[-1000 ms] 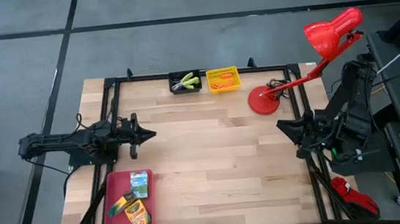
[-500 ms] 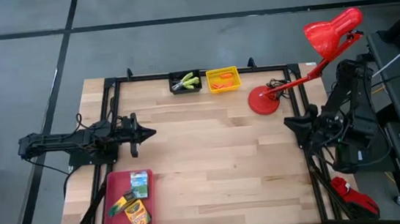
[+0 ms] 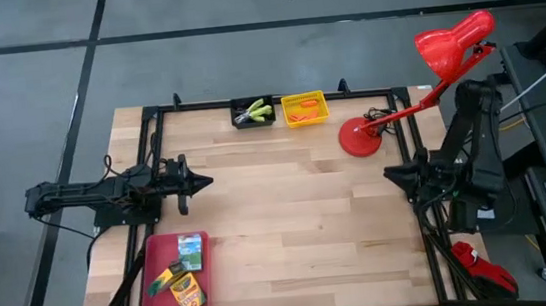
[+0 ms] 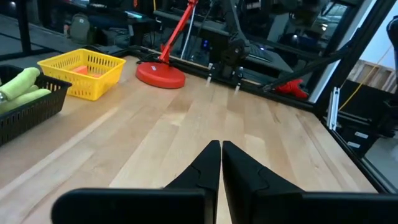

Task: Pick & Place School Supplies
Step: Return to Home Position

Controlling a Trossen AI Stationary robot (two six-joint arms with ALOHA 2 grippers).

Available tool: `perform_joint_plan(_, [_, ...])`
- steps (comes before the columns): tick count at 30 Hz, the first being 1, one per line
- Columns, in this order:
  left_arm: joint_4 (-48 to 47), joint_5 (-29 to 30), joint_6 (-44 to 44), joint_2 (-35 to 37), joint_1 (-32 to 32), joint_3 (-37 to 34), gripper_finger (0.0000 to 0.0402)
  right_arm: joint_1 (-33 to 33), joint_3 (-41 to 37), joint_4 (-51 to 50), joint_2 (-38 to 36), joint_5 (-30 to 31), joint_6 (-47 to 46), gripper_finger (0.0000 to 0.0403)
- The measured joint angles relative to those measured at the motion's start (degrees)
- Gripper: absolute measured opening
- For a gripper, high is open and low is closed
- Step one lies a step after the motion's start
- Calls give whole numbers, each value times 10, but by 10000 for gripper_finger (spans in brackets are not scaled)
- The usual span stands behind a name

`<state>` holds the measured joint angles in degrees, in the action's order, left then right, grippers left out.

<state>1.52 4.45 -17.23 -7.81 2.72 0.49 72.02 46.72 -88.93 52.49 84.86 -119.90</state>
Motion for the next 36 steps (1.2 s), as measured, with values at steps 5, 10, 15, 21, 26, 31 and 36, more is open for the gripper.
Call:
perform_joint_plan(5, [0,0,0,0,0,0,9,58,-52,78,0,14,-15,85])
perform_joint_plan(10, [0,0,0,0,0,0,10,63,-82,211,-12,-22,127,85])
perform_joint_plan(15, [0,0,0,0,0,0,12,18,-114,380,-81,-60,372,85])
perform_joint_plan(21, [0,0,0,0,0,0,8,-95,-192,644,-155,-211,701,85])
perform_joint_plan(26, [0,0,0,0,0,0,12,-214,-294,949,-191,-413,924,84])
perform_joint_plan(31, [0,0,0,0,0,0,10,-345,-345,1054,-196,-600,992,84])
perform_joint_plan(36, [0,0,0,0,0,0,9,-478,-353,1057,-209,-788,1041,84])
